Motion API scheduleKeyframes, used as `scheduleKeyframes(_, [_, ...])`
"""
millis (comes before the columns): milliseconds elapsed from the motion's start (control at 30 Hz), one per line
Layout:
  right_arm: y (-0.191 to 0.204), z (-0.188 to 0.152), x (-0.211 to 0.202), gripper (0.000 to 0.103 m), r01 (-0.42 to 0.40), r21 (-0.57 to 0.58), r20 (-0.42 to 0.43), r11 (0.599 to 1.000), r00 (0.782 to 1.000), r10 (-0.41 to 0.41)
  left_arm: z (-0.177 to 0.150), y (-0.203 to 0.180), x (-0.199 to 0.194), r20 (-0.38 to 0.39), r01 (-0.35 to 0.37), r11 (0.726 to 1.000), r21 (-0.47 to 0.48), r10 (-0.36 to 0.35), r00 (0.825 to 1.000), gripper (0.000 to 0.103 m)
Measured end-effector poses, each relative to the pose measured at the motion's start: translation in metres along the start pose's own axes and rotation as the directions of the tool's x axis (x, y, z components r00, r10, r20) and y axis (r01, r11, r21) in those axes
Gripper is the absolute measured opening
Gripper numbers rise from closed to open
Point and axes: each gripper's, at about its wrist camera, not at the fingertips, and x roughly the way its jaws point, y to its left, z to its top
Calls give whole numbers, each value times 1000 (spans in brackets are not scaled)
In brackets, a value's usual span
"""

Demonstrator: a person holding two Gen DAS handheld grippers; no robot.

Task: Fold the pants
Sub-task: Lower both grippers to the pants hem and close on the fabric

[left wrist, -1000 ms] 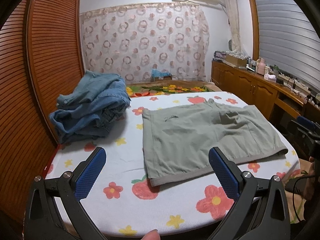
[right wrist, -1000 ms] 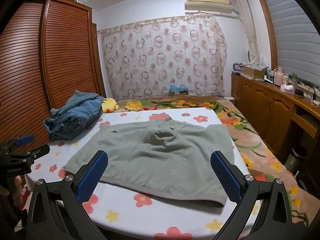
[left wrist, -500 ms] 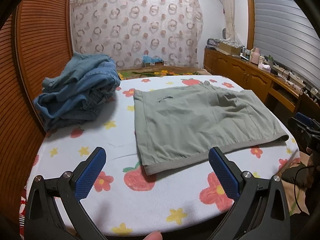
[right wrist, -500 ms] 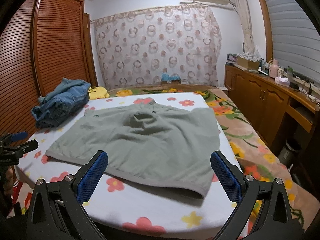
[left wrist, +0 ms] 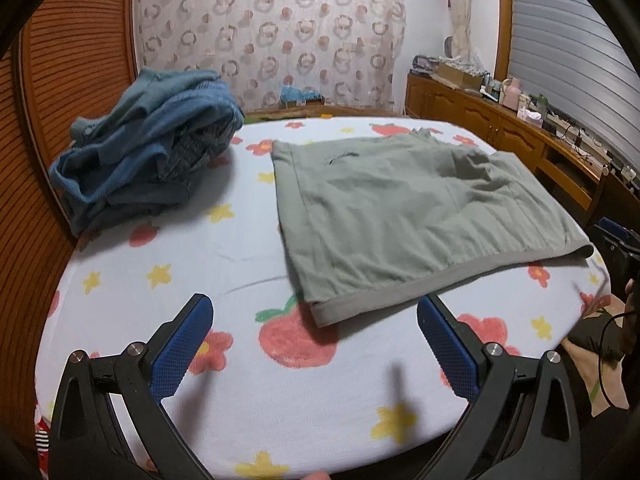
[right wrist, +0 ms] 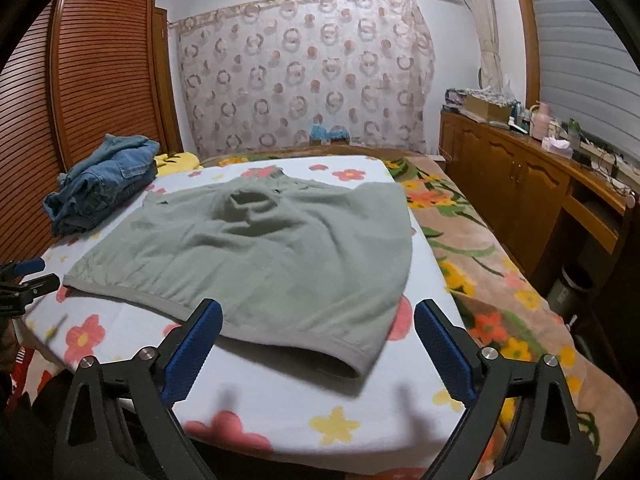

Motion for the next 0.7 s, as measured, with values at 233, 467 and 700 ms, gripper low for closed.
scheduleKeyframes(233, [-8,1,-3,88,6,-7,-38,1000,999,-6,-7,9,9,-47,10,1000,-3,-10,999,98])
scheduleKeyframes(467, [-13,4,-5,76,15,2,-66,1000,998,-15,-8,16,18,-83,14,1000,3,-14,996,82])
scheduleKeyframes(700, [-11,6,-2,70,17,-7,-73,1000,997,-18,-4,19,23,-88,30,1000,2,-30,996,69])
